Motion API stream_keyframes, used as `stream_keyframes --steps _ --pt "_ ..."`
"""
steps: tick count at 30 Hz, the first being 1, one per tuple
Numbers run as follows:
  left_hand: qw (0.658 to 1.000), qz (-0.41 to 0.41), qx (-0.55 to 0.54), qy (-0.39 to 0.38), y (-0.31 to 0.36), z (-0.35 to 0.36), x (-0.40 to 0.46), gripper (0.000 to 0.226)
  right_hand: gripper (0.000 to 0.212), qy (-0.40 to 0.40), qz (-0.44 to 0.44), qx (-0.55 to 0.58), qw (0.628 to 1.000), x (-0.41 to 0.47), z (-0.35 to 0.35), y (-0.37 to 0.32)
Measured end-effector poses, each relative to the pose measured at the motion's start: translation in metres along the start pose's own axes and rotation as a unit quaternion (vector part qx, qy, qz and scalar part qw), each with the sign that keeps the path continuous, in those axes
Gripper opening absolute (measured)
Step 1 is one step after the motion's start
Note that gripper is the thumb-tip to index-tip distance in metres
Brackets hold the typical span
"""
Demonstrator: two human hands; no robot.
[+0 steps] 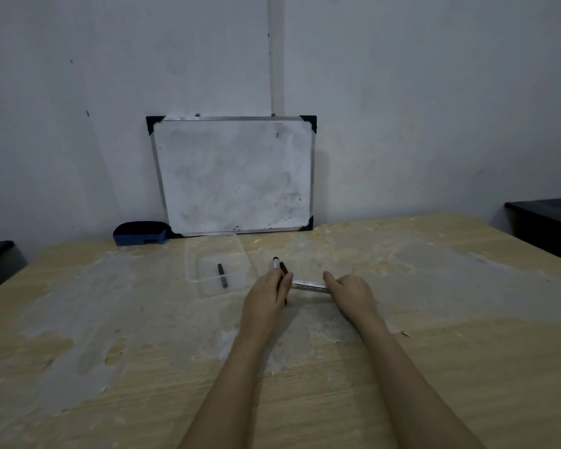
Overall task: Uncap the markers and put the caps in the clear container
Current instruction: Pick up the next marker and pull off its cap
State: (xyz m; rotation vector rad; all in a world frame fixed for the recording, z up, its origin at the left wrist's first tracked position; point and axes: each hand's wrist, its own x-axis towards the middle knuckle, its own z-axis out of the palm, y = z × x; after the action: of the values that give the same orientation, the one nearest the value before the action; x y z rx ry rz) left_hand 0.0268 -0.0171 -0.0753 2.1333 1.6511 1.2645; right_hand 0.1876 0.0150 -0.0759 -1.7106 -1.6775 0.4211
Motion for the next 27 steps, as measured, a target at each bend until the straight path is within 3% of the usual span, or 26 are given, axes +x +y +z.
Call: stream_keyframes --steps 4,7,10,14,19,23,27 --pt "0.999 -0.022 0.000 0.023 0.004 -0.003 0.001 0.040 0.061 0.050 -0.035 0.020 0.998 0.001 0.006 0.002" --pt "0.995 -0.071 -0.043 0.053 0.007 -0.005 0.002 0.051 0.059 0.133 -0.100 0.012 0.986 -0.003 0.011 -0.007" --pt "0.987 -0.146 -0.062 0.039 0.005 -0.007 0.005 0.054 0.052 0.289 -0.208 -0.067 0.932 0.000 0.012 -0.008" --pt "0.978 -0.201 -0.043 -0.019 0.001 -0.005 0.011 0.049 0.041 0.375 -0.255 -0.146 0.879 0.007 0.016 -0.004" --pt "0.945 -0.298 -0.129 -0.038 -0.006 0.001 0.016 0.048 0.040 0.409 -0.258 -0.168 0.859 0.004 0.016 -0.009" --pt "0.925 -0.345 -0.158 -0.039 -0.006 -0.001 0.018 0.044 0.052 0.381 -0.266 -0.164 0.870 0.006 0.017 -0.006" --pt "0.874 -0.416 -0.226 -0.110 0.006 -0.011 0.019 0.045 0.055 0.380 -0.298 -0.162 0.861 0.004 0.015 -0.007"
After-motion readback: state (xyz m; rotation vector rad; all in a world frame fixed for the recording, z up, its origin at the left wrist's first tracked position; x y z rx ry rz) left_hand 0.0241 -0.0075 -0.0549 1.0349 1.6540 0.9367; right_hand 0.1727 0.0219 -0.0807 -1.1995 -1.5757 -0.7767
